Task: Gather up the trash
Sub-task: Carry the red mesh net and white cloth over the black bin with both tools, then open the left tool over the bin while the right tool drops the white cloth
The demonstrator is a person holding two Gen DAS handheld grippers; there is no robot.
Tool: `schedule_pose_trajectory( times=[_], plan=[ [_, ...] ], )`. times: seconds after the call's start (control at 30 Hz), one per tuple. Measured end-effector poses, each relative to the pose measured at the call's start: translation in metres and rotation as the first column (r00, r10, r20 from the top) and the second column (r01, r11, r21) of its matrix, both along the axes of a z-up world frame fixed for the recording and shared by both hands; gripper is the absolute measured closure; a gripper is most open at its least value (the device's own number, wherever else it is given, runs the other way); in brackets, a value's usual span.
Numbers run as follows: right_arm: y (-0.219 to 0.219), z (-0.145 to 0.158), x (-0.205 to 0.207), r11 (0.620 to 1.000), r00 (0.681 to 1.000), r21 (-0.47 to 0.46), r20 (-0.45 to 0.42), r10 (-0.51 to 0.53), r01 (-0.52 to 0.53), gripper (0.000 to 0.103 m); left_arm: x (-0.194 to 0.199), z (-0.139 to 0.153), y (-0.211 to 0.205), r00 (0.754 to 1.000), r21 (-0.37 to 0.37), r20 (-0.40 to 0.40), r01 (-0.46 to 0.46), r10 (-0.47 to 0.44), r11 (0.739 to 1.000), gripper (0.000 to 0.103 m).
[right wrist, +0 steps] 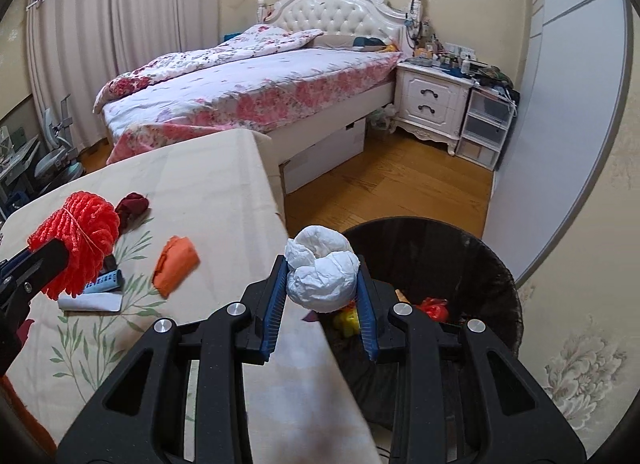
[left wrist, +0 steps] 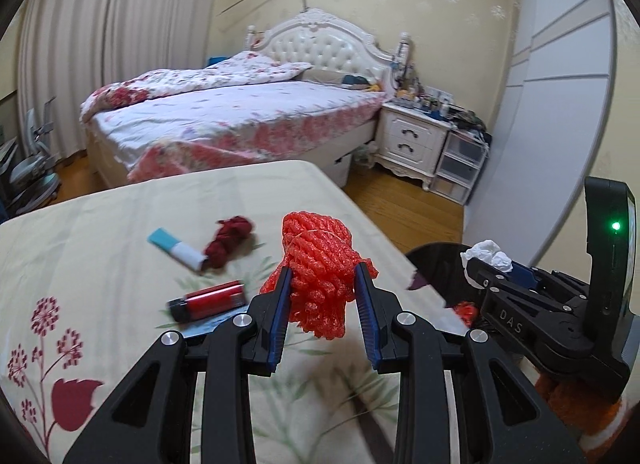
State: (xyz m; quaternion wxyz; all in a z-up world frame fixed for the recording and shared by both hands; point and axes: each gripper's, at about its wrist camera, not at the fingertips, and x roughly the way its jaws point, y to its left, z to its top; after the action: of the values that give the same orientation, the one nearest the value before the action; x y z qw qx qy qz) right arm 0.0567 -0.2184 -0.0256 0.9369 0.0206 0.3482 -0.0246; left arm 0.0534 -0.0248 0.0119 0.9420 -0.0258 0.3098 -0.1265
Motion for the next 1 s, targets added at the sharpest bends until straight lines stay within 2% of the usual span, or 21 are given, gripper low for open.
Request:
schedule_pose_trajectory(
  times=[0.33,0.57,1.0],
  plan=[
    [-0.052,-0.013,0.008,0.992,0.992,0.012,-0.014,-0.126,0.126,0.071,0.021,-0.010,-0.062,0.993,0.019,-0.013,0.114,-0.114,0.993,0.071],
    [-0.074,-0.024,0.016,0.984,0.984,0.017,-0.036,-0.177,0.178,0.071,0.037,-0.016,-0.097,0.984,0.032,-0.024,0.177,-0.177,0.984,0.071],
    [-0.102,-0.039,0.028,0.971,0.970,0.021,-0.057,-0.238,0.239,0.071,0.060,-0.034,-0.137,0.971,0.063,-0.052,0.237,-0.234,0.969,0.071]
  ],
)
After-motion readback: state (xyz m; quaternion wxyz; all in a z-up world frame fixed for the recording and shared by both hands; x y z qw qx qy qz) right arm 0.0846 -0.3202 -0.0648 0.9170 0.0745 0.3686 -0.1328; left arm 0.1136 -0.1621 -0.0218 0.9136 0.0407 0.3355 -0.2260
